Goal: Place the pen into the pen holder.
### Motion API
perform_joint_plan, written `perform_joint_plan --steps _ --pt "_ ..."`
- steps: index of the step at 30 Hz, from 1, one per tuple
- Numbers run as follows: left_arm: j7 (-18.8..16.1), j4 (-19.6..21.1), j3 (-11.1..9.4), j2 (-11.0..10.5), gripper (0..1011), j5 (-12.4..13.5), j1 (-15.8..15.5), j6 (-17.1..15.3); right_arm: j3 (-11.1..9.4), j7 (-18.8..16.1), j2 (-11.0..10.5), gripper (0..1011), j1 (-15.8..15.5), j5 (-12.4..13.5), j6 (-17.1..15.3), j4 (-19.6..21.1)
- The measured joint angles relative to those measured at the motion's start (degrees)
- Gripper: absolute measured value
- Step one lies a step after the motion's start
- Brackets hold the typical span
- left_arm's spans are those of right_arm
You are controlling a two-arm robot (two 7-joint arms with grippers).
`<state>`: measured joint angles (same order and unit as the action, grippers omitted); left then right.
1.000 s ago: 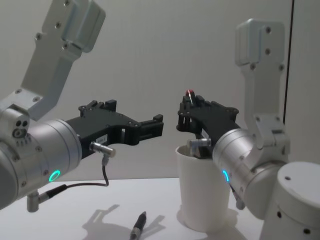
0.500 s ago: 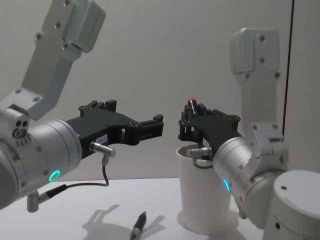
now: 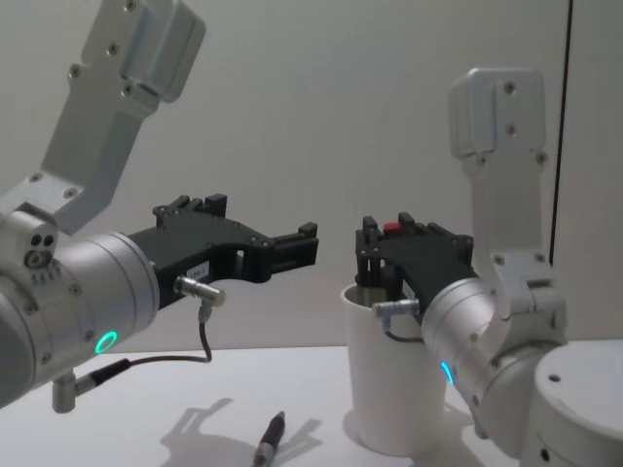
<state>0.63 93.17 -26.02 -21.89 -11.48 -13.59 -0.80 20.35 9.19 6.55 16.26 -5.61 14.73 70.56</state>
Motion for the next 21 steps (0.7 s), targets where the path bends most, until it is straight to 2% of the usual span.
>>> perform_joint_plan --steps 5,6,8,15,16,19,21 --pt "0.0 0.0 0.0 0.0 1001 0.0 0.0 0.0 -0.01 0.22 -0.02 411 -0.11 -0.19 -0.12 0.05" --pt "0.0 0.0 0.0 0.0 1001 0.0 0.0 0.0 -0.01 0.27 -0.03 476 -0.14 -0.23 -0.15 0.05" --pt "0.0 0.0 0.0 0.0 1001 0.0 0.0 0.0 -0.01 0.33 -0.04 513 -0.17 -0.27 -0.19 0.06" --pt "0.0 0.0 0.0 0.0 1000 0.0 0.0 0.0 -0.05 0.5 -0.07 747 -0.24 -0.42 -0.3 0.12" --pt "0.0 0.0 0.0 0.0 1001 0.0 0.0 0.0 -0.05 0.5 -0.07 747 -0.24 -0.42 -0.3 0.12" --pt "0.0 0.0 0.0 0.0 1001 0.0 0.0 0.0 -0.07 0.52 -0.09 864 -0.26 -0.44 -0.34 0.16" --pt "0.0 0.0 0.0 0.0 1001 0.0 0.0 0.0 -0.1 0.5 -0.12 899 -0.31 -0.44 -0.37 0.33"
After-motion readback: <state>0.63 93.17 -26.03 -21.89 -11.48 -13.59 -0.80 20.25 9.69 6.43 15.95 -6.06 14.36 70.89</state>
